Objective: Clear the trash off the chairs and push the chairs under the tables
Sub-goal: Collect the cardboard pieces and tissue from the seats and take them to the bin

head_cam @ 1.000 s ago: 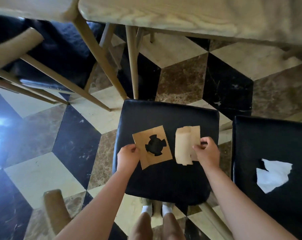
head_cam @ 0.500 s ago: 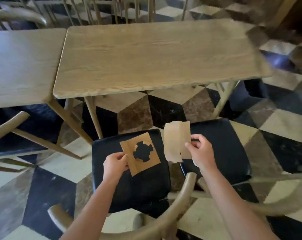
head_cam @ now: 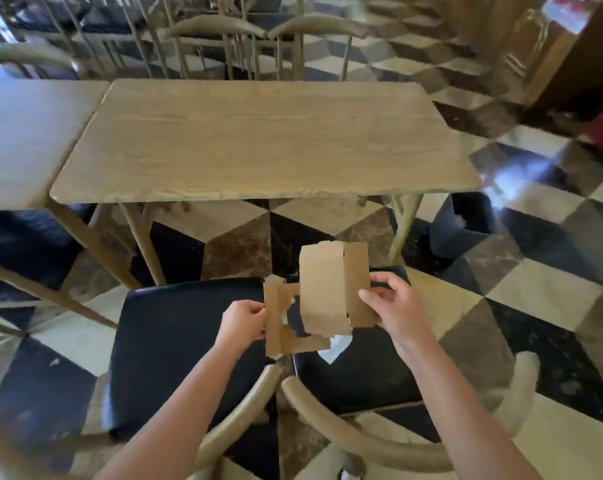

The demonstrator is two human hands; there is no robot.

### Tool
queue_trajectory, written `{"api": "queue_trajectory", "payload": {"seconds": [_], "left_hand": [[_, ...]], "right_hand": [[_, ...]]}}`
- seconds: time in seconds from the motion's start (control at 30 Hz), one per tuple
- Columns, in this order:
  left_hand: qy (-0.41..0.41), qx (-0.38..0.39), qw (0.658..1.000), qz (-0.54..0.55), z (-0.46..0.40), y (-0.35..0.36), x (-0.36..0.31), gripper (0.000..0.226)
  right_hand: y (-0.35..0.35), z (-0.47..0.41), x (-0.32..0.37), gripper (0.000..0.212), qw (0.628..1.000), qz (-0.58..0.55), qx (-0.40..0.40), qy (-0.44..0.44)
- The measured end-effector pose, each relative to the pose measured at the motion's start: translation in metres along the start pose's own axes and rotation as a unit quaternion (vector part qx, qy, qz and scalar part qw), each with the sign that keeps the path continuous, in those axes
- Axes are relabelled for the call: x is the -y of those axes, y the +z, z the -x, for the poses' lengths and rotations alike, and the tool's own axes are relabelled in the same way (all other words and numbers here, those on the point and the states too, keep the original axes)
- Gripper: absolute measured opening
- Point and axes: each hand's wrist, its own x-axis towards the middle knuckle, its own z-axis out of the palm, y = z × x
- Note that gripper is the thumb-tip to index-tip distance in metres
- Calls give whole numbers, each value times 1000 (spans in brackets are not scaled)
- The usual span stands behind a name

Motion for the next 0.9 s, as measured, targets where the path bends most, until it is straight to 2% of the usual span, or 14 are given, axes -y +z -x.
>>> {"api": "queue_trajectory", "payload": {"seconds": [0.23,0.43,0.6,0.77,0.9], "left_hand": [[-39,3,998,43,8,84,-31,20],[-102,22,985,136,-14,117,-29,19],[-167,39,967,190,-58,135,-5,22],[-201,30,963,175,-90,146,18,18],[-198,-5,970,139,-112,152,29,16]], "right_hand": [[-69,-51,-8,18,995,14,93,11],[-77,-90,-46,15,985,-8,157,74],[-72,-130,-97,15,983,2,138,124],[-51,-164,-145,14,979,66,126,146],[-28,-180,-182,12,978,94,106,153]]}}
